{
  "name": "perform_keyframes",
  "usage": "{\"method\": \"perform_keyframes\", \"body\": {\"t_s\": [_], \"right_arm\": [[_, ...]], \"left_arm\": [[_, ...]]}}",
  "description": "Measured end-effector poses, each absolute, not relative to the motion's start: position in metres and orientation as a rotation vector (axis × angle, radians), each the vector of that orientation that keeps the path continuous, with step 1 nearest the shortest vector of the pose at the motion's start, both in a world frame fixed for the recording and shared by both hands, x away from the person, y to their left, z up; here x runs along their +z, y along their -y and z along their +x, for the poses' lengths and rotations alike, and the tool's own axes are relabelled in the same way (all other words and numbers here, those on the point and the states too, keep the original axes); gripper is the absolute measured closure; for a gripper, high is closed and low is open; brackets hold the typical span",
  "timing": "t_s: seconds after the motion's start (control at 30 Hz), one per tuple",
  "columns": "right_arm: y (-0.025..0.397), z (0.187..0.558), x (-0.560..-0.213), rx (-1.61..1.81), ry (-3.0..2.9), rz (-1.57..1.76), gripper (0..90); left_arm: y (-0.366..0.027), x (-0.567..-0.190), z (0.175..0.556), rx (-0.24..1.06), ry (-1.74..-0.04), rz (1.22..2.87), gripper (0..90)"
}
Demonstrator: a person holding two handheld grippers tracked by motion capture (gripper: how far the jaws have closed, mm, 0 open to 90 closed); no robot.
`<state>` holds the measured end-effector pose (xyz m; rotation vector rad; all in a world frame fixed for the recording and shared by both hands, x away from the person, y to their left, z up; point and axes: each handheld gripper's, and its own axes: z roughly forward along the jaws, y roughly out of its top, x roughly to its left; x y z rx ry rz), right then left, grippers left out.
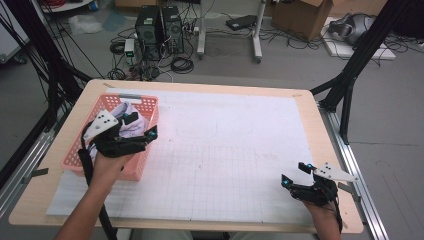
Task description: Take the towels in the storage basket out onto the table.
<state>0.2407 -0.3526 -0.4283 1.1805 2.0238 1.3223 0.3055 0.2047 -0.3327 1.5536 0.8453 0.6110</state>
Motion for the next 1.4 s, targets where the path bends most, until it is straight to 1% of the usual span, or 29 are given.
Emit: {"method": "perform_keyframes", "body": {"t_s": [0.2,0.33,0.47,0.67,0.8,0.83,0.87,0.9,1.0,1.03,1.17,1.4], "right_arm": [[0.353,0.241,-0.429,1.322,-2.024,1.183,16.5],[0.351,0.241,-0.429,1.318,-2.031,1.186,16.5],[0.350,0.242,-0.430,1.316,-2.038,1.184,16.5],[0.349,0.242,-0.431,1.306,-2.045,1.181,16.5],[0.349,0.243,-0.431,1.300,-2.055,1.173,16.5],[0.348,0.243,-0.432,1.297,-2.057,1.171,16.5],[0.348,0.243,-0.432,1.295,-2.060,1.172,16.5],[0.348,0.242,-0.432,1.291,-2.063,1.173,16.5],[0.348,0.243,-0.432,1.288,-2.064,1.162,16.5],[0.348,0.243,-0.432,1.288,-2.064,1.162,16.5],[0.348,0.242,-0.433,1.285,-2.066,1.165,16.5],[0.350,0.241,-0.433,1.276,-2.068,1.163,16.5]], "left_arm": [[-0.236,-0.332,0.322,0.640,-0.931,1.572,17.1],[-0.252,-0.335,0.333,0.666,-0.995,1.614,17.2],[-0.264,-0.346,0.346,0.671,-1.069,1.690,17.2],[-0.278,-0.366,0.366,0.623,-1.224,1.801,17.5],[-0.280,-0.380,0.378,0.580,-1.325,1.897,17.9],[-0.280,-0.388,0.384,0.537,-1.396,1.943,18.1],[-0.280,-0.388,0.384,0.537,-1.396,1.943,18.6],[-0.280,-0.396,0.390,0.511,-1.437,2.004,18.9],[-0.280,-0.402,0.394,0.482,-1.466,2.020,13.6],[-0.280,-0.404,0.396,0.472,-1.475,2.026,13.6],[-0.279,-0.419,0.404,0.431,-1.523,2.084,2.7],[-0.279,-0.425,0.407,0.448,-1.529,2.118,1.7]]}}
